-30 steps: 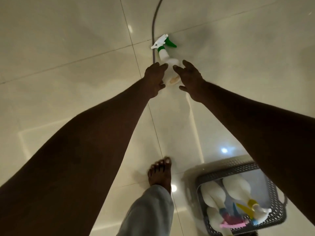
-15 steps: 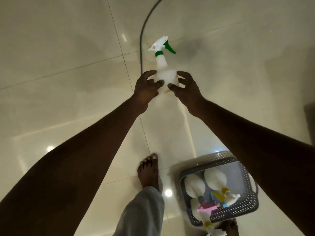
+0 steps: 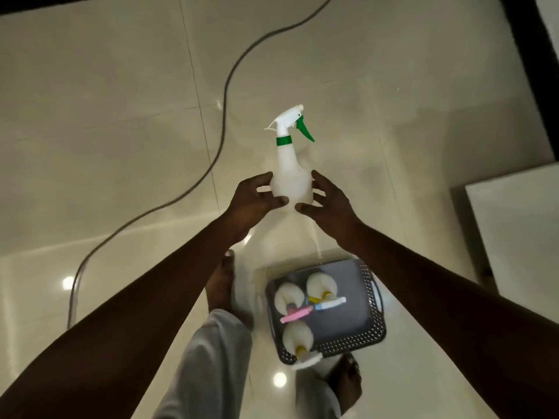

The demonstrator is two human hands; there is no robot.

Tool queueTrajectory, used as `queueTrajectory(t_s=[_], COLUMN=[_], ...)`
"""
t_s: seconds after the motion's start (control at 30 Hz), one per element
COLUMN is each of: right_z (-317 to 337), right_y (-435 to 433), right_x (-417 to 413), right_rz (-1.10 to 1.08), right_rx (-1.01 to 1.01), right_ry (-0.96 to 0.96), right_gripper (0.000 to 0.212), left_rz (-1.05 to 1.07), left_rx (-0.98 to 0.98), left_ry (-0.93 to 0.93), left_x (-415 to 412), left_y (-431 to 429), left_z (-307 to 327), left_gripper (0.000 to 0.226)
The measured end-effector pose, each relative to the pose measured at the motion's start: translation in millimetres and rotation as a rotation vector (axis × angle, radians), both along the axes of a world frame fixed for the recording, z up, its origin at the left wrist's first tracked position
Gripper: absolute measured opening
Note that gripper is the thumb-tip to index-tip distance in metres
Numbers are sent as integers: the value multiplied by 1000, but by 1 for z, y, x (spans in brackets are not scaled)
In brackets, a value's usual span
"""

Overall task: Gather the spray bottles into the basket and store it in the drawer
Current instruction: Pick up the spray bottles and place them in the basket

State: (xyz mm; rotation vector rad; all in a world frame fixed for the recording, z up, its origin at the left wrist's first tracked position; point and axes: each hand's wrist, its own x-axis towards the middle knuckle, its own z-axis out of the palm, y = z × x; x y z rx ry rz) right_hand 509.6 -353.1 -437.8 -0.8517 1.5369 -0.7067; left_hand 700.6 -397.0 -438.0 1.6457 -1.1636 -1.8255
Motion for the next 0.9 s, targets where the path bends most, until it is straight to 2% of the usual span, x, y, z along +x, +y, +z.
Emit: queueTrajectory(t_s=[0.2, 0.33, 0.53, 0.63, 0.7, 0.8, 0.9], right_z=[23, 29, 25, 12, 4, -10, -28], right_y=[102, 170, 256, 285, 299, 320, 331], right_x=[-49, -77, -105, -110, -108, -110, -112], right_rz=[-1, -30, -248, -401, -426, -380, -290], right_rx=[0, 34, 195, 283, 310, 306, 309], right_ry=[9, -8, -211, -229, -220, -191, -138], right_gripper=[84, 75, 41, 23, 25, 39, 53], left_rz=[-59, -63, -52, -59, -22, -28, -18], left_rx=[-72, -81, -102, -168, -157, -126, -33], left_ry=[-97, -135, -218, -274, -270, -312, -327], left_x=[-41, -70, -106, -121, -130, -141, -147], left_y=[104, 180, 289, 330, 350, 375, 399], left_z=[25, 23, 20, 9, 10, -2, -28], left_gripper=[77, 81, 81, 77, 75, 73, 87])
